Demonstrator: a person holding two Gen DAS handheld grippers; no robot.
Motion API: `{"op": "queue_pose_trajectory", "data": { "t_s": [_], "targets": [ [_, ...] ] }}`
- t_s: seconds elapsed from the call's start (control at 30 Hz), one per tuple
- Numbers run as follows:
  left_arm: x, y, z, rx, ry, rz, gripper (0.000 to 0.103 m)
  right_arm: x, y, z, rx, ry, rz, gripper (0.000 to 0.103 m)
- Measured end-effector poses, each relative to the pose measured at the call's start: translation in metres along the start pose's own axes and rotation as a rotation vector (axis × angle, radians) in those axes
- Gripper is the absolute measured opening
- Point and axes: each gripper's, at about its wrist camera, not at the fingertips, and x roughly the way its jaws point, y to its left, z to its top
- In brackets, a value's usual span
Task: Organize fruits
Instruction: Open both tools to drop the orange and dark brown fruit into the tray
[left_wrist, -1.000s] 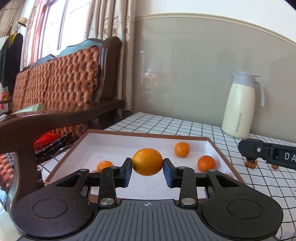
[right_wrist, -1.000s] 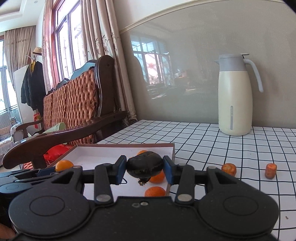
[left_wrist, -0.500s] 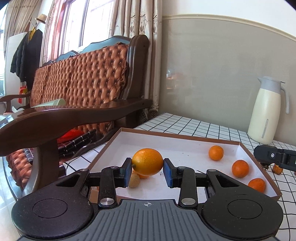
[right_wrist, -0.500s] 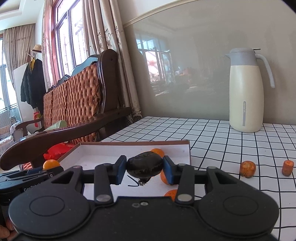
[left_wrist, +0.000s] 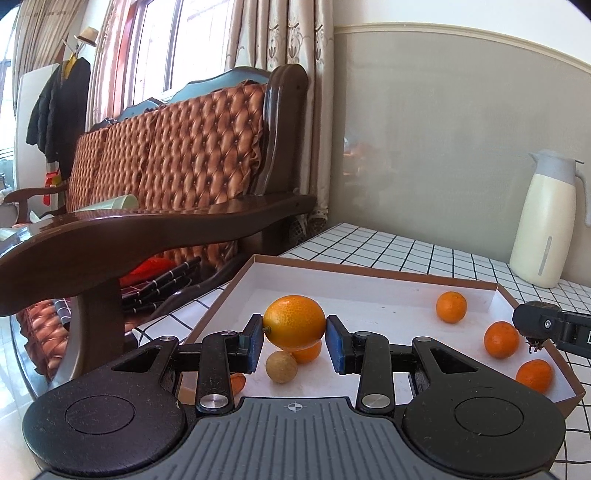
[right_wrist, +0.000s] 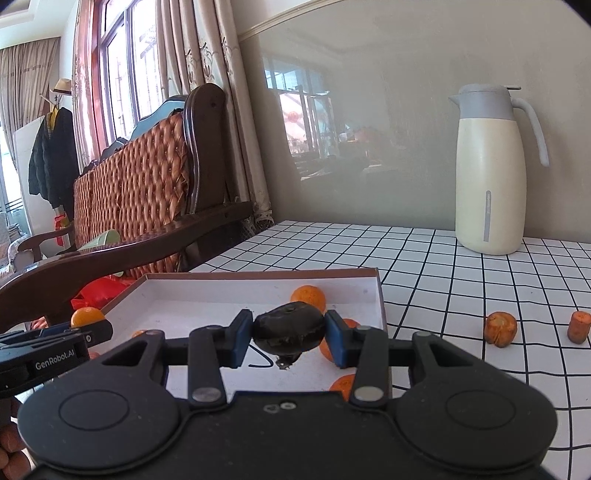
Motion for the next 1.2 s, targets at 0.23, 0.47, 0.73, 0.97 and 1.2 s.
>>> {"op": "queue_pose_trajectory", "data": {
  "t_s": [0.23, 0.47, 0.73, 0.97, 1.2],
  "targets": [
    [0.012, 0.005, 0.005, -0.005, 0.008, 0.001, 0.037, 0.007, 0.004, -0.002, -0.004, 0.005, -0.007, 0.034],
    [0.024, 0.008, 0.007, -0.006, 0.019, 0.015, 0.037, 0.018, 0.001, -0.001, 0.01, 0.018, -0.026, 0.034],
    [0.032, 0.01, 0.014, -0.032, 0.03, 0.029, 0.084, 0.008, 0.003, 0.002, 0.013, -0.079, -0.113, 0.097],
    [-0.001, -0.014, 0.023, 0.115, -0.123, 0.066, 0.103, -0.021, -0.009, 0.015, 0.02, -0.228, -0.078, 0.097],
    [-0.017, -0.018, 0.027, 0.128, -0.152, 0.058, 0.103, -0.026, -0.017, 0.017, 0.055, -0.224, -0.06, 0.097]
  ]
}}
